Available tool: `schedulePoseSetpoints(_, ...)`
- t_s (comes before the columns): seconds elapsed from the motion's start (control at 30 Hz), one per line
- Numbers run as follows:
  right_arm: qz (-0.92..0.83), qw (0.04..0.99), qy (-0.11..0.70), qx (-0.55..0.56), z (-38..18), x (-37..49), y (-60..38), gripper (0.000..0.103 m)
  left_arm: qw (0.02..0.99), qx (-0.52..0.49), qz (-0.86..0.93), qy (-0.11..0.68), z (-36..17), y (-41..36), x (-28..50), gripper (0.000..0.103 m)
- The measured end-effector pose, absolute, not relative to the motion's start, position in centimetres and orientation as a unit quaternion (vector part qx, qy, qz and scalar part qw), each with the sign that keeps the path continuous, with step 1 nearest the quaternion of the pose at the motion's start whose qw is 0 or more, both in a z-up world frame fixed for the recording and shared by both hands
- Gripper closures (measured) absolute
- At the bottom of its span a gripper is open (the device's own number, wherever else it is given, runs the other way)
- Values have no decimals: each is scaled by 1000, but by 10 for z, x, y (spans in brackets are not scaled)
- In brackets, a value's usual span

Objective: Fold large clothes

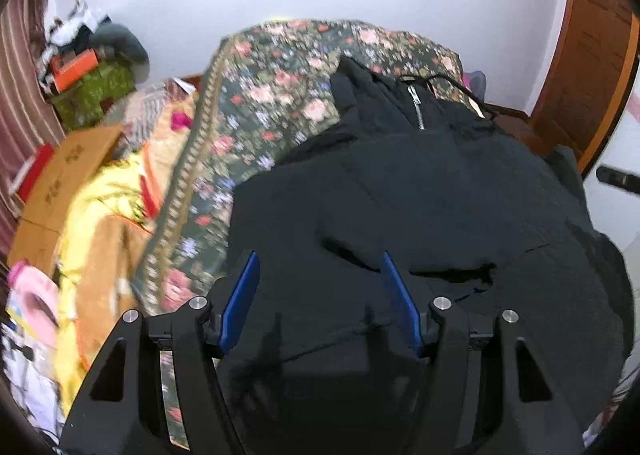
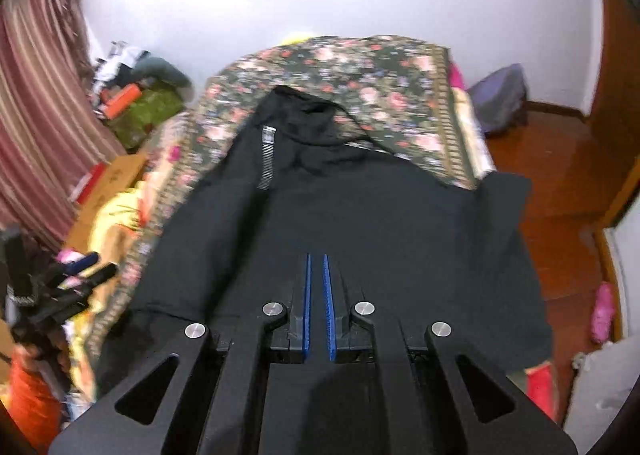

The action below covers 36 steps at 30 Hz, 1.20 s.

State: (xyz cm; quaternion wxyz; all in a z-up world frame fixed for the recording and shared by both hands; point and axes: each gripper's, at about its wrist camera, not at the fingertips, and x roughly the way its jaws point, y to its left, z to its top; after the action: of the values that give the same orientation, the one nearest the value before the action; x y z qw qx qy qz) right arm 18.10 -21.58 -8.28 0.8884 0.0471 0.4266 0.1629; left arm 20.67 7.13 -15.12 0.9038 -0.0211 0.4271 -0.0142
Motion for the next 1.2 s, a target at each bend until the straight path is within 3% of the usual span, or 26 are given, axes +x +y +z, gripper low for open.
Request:
schedulePoseSetpoints(0.17,134,884,448,15,-94,179,-228,92,876,-92,-56,471,-168,64,223,41)
schedulePoseSetpoints(0.2,133,883,449,12,-96,177,-231,85,870,-105,-62,477,-171,64,226,41)
schedulePoseSetpoints(0.3,126,884,450,8,-100,172,-239,51,849,-155,-84,498,-184,60,236,41)
schedulePoseSetpoints(0.33,120,888,444,8,-99,171,-242,44,841,-175,-94,504,-189,59,241,41)
schedulePoseSetpoints(0.6,96,898,428,8,-96,160,-267,43,796,-294,-100,520,-227,65,274,41)
schedulePoseSetpoints(0.7,77,900,428,20,-98,159,-286,43,802,-306,-71,508,-233,67,283,52)
schedulePoseSetpoints(0.77,66,900,430,31,-100,159,-299,43,812,-282,-51,508,-229,60,287,72)
schedulePoseSetpoints(0.87,45,899,432,50,-103,156,-319,43,838,-227,-37,495,-213,44,287,92)
schedulePoseSetpoints(0.93,32,899,433,62,-104,153,-331,43,862,-184,-42,471,-193,28,283,98)
schedulePoseSetpoints(1.2,-12,896,432,99,-105,147,-369,43,916,-60,-132,373,-114,-61,269,100)
